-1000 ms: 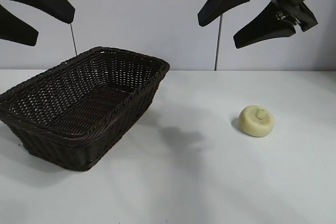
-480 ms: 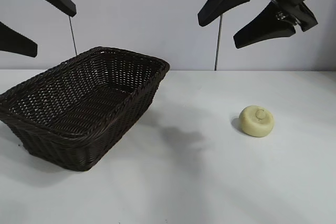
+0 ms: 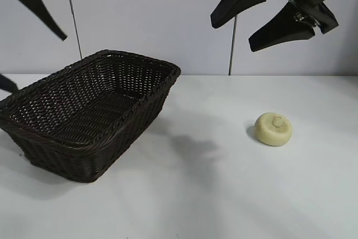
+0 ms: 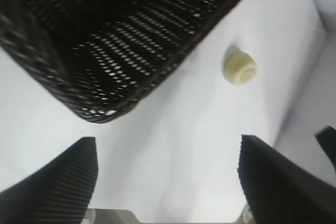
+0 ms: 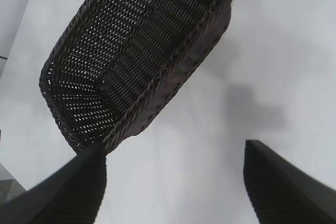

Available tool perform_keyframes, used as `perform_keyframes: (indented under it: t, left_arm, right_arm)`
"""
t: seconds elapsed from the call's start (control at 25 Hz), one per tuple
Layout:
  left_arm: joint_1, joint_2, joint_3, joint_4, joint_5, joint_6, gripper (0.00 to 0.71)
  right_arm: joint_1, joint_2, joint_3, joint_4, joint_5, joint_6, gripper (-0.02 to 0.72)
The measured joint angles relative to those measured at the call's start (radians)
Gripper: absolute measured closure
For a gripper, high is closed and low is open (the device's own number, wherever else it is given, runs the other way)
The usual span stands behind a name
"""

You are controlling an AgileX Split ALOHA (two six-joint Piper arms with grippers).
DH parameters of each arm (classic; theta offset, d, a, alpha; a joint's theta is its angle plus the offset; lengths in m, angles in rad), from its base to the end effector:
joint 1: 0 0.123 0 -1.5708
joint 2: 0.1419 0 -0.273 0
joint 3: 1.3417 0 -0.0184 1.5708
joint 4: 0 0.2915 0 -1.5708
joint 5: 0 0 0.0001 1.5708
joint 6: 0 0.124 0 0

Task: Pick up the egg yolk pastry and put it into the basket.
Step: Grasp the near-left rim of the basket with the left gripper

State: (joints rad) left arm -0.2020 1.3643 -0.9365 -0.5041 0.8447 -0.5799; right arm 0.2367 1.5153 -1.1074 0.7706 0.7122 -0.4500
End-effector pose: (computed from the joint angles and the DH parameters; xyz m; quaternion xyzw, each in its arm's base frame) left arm 0.2983 -0.1068 0.2113 -0.3031 0.9097 -0.2692 0.0897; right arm 0.3529 0.1432 0.2358 -0.1040 0.9116 0.2844 0.2781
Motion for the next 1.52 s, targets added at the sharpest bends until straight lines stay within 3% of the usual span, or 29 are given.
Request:
perform_keyframes:
  t: [0.12, 0.28, 0.72, 0.96, 1.52]
  left_arm:
    - [0.000, 0.000, 0.000, 0.138, 0.005, -0.190, 0.170]
    - [0.000, 0.000, 0.000, 0.185, -0.002, -0.292, 0.170]
    - [-0.047, 0.010, -0.001, 0.218, -0.048, -0.383, 0.170]
    - [-0.070, 0.131, -0.002, 0.237, -0.072, -0.396, 0.170]
    - [-0.072, 0.369, -0.002, 0.237, -0.220, -0.397, 0.170]
  right_arm:
    - [0.000, 0.000, 0.000, 0.000, 0.000, 0.000, 0.174]
    - [0.000, 0.000, 0.000, 0.000, 0.000, 0.000, 0.174]
    - [0.000, 0.003, 0.000, 0.000, 0.000, 0.000, 0.174]
    - [0.000, 0.003, 0.000, -0.001, 0.003, 0.000, 0.174]
    - [0.000, 0.004, 0.000, -0.003, 0.007, 0.000, 0.174]
